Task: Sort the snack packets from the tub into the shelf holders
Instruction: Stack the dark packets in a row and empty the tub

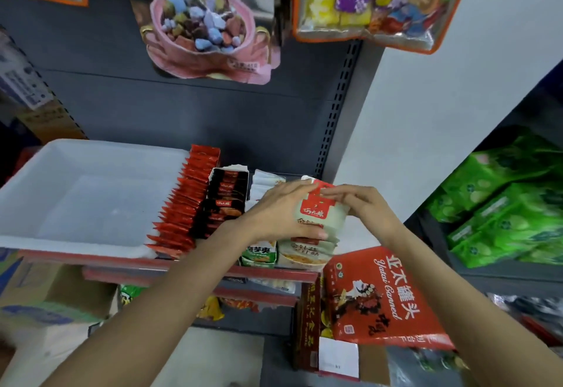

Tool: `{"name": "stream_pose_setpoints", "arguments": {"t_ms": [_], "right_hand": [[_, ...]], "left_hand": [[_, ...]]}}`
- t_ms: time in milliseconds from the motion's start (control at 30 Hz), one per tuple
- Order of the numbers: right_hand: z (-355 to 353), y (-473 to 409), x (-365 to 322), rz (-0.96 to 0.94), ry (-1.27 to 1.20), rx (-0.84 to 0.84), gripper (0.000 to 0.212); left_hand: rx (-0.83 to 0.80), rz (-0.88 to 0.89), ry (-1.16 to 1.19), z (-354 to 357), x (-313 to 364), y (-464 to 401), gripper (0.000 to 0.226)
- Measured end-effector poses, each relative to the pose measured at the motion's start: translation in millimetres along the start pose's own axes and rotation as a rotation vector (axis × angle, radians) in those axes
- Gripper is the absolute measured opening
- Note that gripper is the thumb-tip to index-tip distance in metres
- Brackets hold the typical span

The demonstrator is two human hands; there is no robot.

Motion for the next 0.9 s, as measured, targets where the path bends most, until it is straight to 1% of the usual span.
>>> {"name": "stream_pose_setpoints", "arguments": {"t_ms": [33,67,100,133,200,267,300,367,433,500,567,667,733,767,833,900], "right_hand": [[-5.1,-3.4,1.0,0.039,-0.117,0.044,0.032],[-9.9,-8.2,4.5,0.067,-0.149,0.103,0.031],[-13.6,-13.3,8.6,0.081,-0.101,0.146,0.029],[-15.5,-17.9,13.7,0.100,-0.015,0.151,0.029],[-14.9,-22.5,21.6,0.131,0.117,0.101,0.036],[-12.4,-23.9,25.6,0.087,0.167,0.097,0.037],[-11.2,-23.7,25.2,0.052,0.182,0.106,0.037],[-10.2,-24.4,26.9,0.058,0.159,0.097,0.036],[-10.1,-22.8,30.4,0.101,0.054,0.076,0.033],[-11.8,-19.4,33.6,0.083,-0.037,0.080,0.031],[-14.2,-13.0,34.9,0.040,-0.043,0.055,0.031],[-17.8,-6.8,36.5,0.029,-0.024,-0.014,0.032],[-20.8,-11.5,39.3,0.050,-0.067,-0.037,0.028],[-22.7,-15.7,40.9,0.057,-0.070,-0.012,0.024],[-26.3,-25.3,46.4,0.044,0.032,0.083,0.021],[-26.0,-31.5,49.6,0.014,0.179,0.106,0.028]], "left_hand": [[-0.029,-0.024,-0.056,1.6,4.4,-1.6,0.108],[-0.053,-0.041,-0.128,2.7,7.7,-2.9,0.115],[-0.066,-0.050,-0.216,3.1,10.0,-3.8,0.119],[-0.062,-0.049,-0.297,3.9,11.8,-4.1,0.118],[0.020,-0.018,-0.397,6.8,15.8,-4.2,0.101],[0.122,0.040,-0.485,12.4,19.9,-2.8,0.080],[0.150,0.071,-0.533,15.8,21.3,-2.8,0.075],[0.150,0.105,-0.596,20.5,22.6,-5.1,0.072],[0.123,0.119,-0.630,20.4,21.9,-11.0,0.072],[0.083,0.119,-0.646,18.4,22.5,-15.5,0.074],[0.038,0.043,-0.582,18.2,25.6,-15.6,0.074],[0.060,-0.080,-0.511,21.6,28.5,-10.5,0.060],[0.088,-0.097,-0.493,24.3,26.9,-3.4,0.062],[0.097,-0.071,-0.505,25.5,25.2,-0.7,0.064],[0.095,0.001,-0.547,27.1,20.3,1.2,0.061],[0.076,0.027,-0.547,27.3,16.8,-0.1,0.057]]}}
Point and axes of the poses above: each hand's wrist, its own y-axis away from the middle knuckle, its own z-axis out of the palm, x = y × z, the point moved 1 cm from there along -y, towards the middle knuckle, and after that the axes turned 2 degrees about x, right-handed, at the moved point
